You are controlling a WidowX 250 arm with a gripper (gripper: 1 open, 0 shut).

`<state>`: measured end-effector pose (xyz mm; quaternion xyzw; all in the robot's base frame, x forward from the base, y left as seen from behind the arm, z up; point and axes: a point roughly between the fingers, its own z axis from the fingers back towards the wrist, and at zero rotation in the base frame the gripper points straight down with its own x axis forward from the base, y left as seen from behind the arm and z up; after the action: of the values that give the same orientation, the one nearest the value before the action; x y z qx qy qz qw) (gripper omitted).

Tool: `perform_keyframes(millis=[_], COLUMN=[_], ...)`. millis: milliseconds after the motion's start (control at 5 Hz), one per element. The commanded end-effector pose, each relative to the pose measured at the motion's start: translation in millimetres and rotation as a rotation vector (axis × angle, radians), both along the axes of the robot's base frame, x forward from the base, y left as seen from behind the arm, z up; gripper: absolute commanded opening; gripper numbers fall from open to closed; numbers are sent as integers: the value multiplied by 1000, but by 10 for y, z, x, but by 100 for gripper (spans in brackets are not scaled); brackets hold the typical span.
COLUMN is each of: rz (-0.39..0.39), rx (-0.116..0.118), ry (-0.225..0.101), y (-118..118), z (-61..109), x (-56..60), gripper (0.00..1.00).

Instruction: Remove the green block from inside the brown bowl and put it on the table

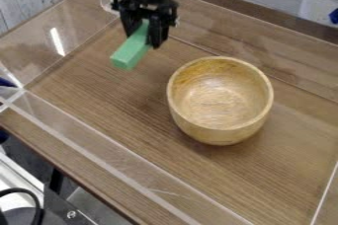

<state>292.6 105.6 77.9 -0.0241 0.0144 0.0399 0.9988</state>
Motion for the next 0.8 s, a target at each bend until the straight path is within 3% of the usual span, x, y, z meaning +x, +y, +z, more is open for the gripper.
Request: perform_keyframes(millis=[0,400,600], rz=[-43,-39,-58], rx=[24,26,20], ry=[-94,-60,-49], y=[-116,18,-28], z=[319,82,8], x=[34,56,48], gripper=[0,0,0])
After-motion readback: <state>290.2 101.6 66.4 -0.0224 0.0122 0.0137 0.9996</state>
